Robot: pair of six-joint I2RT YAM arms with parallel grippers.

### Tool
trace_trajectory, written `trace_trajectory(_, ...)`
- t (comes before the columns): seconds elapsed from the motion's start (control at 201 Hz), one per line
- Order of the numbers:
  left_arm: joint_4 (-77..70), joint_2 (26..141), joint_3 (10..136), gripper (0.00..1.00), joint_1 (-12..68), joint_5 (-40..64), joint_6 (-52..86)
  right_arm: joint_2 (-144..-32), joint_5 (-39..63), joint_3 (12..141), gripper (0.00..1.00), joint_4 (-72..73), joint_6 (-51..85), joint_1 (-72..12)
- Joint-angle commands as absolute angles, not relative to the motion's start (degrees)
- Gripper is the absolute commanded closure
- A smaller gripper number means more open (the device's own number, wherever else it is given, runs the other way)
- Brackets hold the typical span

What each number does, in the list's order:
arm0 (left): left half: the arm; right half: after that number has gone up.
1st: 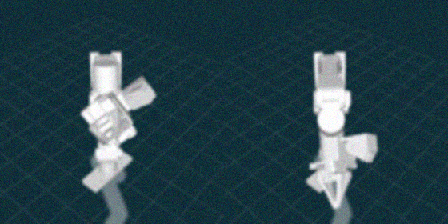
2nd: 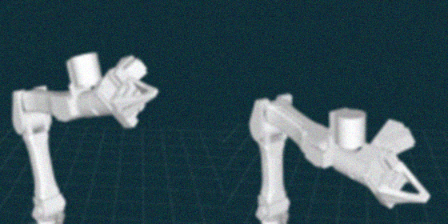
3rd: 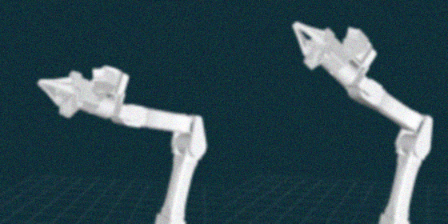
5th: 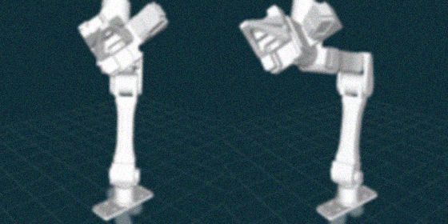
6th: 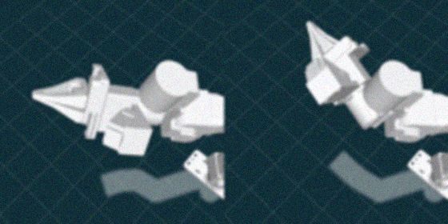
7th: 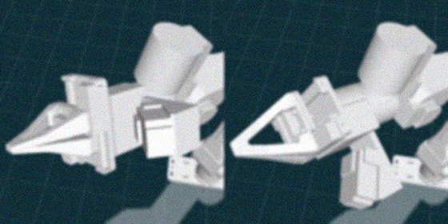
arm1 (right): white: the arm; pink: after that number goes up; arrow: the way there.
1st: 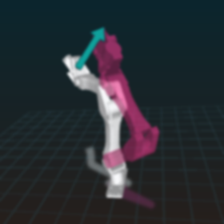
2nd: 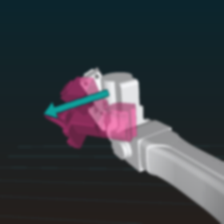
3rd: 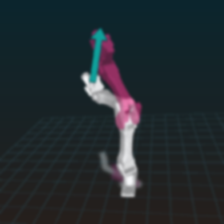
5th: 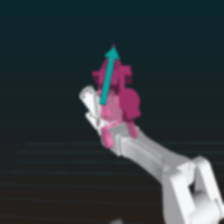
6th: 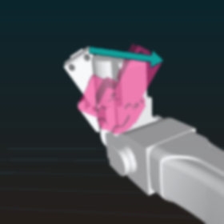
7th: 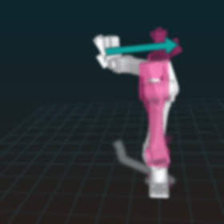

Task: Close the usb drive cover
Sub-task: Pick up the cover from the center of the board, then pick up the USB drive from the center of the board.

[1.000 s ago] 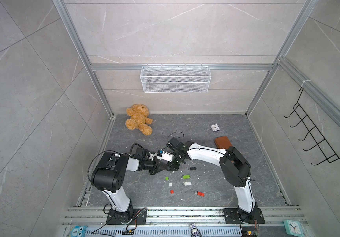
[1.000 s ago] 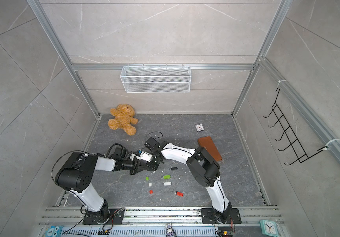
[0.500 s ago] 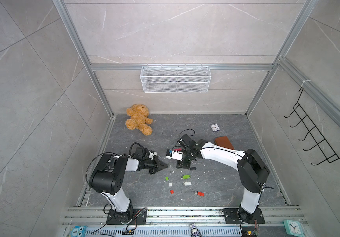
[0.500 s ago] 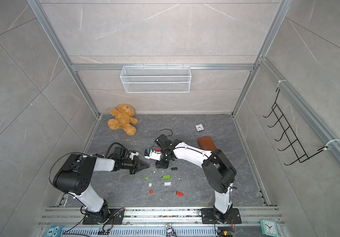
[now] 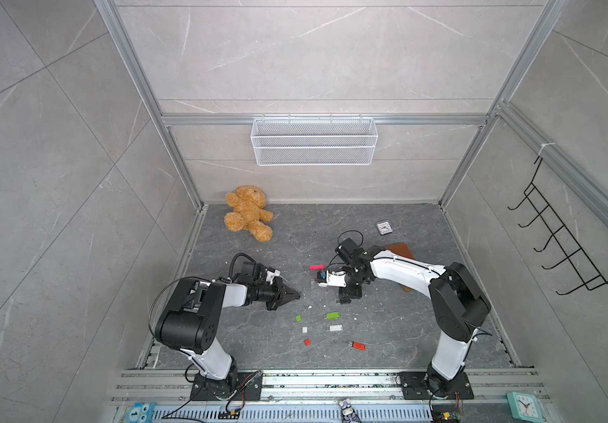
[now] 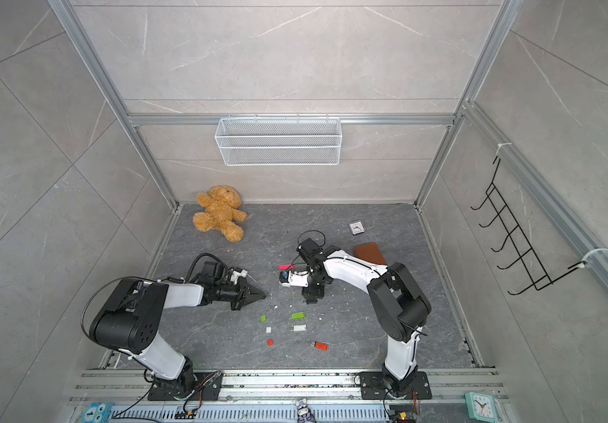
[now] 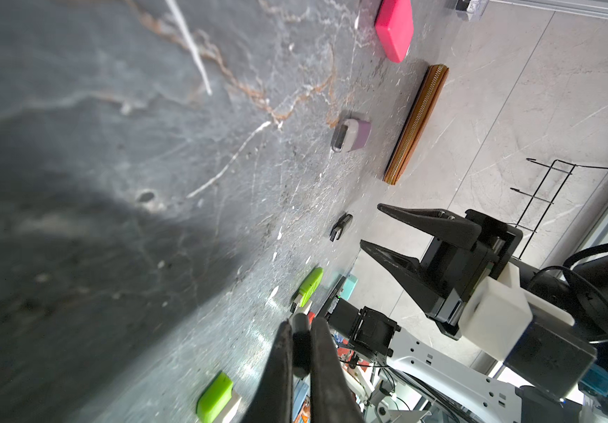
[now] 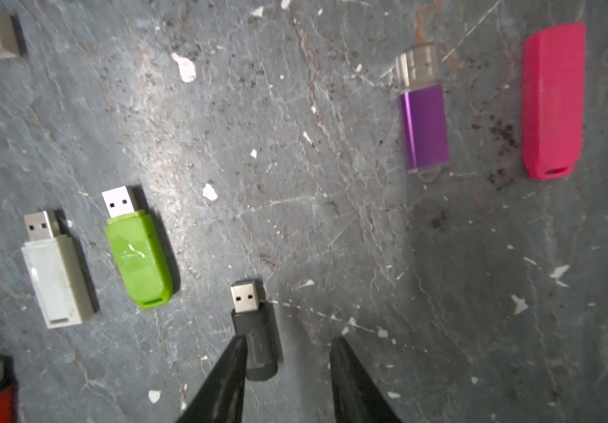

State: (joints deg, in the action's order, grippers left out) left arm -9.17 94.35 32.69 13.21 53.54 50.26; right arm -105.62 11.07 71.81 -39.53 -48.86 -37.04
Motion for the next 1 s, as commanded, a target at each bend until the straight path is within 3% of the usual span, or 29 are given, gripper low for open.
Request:
trace_trajectory(0.0,-7.3,92.5,33.6,0.99,13.4,53.1,48.3,-105.1,10.9,70.7,0.59,-41.1,-51.2,-37.1)
trace_trajectory(0.598,-6.6,92.3,33.6,0.99,13.4,52.9,47.8,-107.8,7.9,66.6,0.61,-37.7,-51.0,-37.1)
trace_trajectory(0.997,-6.5,91.7,33.3,0.99,13.3,52.7,47.7,-107.7,9.0,64.7,0.75,-36.3,-49.6,-37.1)
